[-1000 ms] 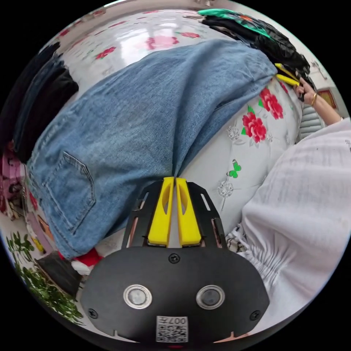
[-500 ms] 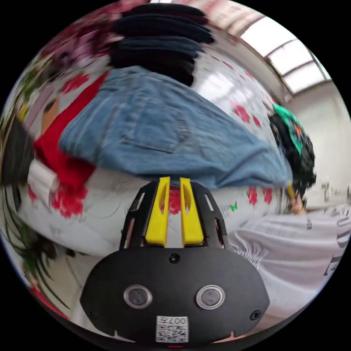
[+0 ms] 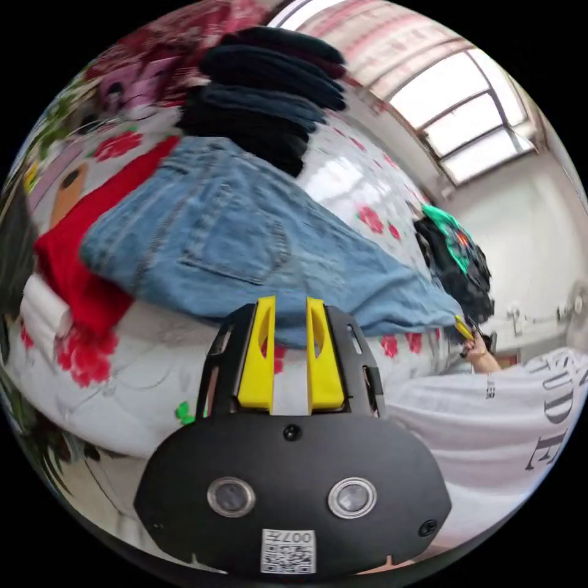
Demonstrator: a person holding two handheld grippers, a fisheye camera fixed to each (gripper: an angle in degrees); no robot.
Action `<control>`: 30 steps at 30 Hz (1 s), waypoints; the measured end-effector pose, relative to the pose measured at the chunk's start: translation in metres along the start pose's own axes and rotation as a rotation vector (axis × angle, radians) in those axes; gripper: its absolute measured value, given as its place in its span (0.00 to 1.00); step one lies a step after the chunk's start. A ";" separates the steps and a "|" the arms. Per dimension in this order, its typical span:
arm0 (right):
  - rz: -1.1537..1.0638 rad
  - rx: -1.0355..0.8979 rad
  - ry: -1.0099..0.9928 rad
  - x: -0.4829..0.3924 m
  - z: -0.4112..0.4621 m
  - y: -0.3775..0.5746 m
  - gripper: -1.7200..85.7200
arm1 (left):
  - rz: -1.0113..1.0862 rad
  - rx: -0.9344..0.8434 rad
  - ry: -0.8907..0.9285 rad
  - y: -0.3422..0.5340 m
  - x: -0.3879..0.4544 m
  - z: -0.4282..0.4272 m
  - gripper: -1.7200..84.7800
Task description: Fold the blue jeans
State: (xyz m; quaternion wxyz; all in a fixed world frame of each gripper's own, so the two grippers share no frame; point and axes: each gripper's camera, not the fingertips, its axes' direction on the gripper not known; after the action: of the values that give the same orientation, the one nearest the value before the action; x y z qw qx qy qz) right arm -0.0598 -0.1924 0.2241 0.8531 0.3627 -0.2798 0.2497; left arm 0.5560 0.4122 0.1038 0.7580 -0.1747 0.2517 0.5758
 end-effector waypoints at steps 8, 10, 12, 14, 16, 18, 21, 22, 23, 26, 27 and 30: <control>-0.683 -0.292 0.159 -0.148 0.058 0.084 0.06 | 0.584 -0.244 -0.041 -0.004 0.124 0.094 0.11; -0.854 -0.385 0.198 -0.182 0.089 0.113 0.07 | 0.665 -0.296 -0.073 -0.006 0.139 0.117 0.11; -0.975 -0.470 0.253 -0.205 0.122 0.140 0.08 | 0.694 -0.405 -0.179 -0.012 0.147 0.153 0.07; -1.073 -0.629 0.351 -0.212 0.166 0.167 0.07 | 0.705 -0.430 -0.240 -0.016 0.149 0.166 0.03; -1.128 -0.537 0.420 -0.215 0.168 0.179 0.05 | 0.718 -0.448 -0.246 -0.020 0.151 0.170 0.02; -1.178 -0.590 0.454 -0.217 0.170 0.185 0.04 | 0.757 -0.431 -0.224 -0.019 0.149 0.163 0.01; -1.218 -0.552 0.382 -0.223 0.141 0.183 0.02 | 0.757 -0.340 -0.155 -0.016 0.145 0.134 0.01; -1.227 -0.518 0.348 -0.222 0.126 0.182 0.02 | 0.756 -0.317 -0.138 -0.015 0.144 0.127 0.01; -1.226 -0.505 0.310 -0.219 0.114 0.181 0.02 | 0.759 -0.281 -0.118 -0.013 0.142 0.117 0.01; -1.203 -0.546 0.263 -0.199 0.110 0.184 0.02 | 0.741 -0.317 -0.109 -0.006 0.131 0.128 0.01; -1.196 -0.558 0.267 -0.194 0.113 0.185 0.03 | 0.733 -0.371 -0.124 -0.003 0.123 0.145 0.01; -1.046 -0.635 0.279 -0.175 0.123 0.174 0.04 | 0.700 -0.449 -0.168 -0.002 0.104 0.177 0.01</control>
State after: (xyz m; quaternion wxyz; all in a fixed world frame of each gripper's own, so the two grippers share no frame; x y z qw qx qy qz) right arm -0.3315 -0.2183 0.2644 0.9570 0.1447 -0.0117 -0.2512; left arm 0.6120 0.5918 0.1871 0.4778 -0.1919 0.1016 0.8512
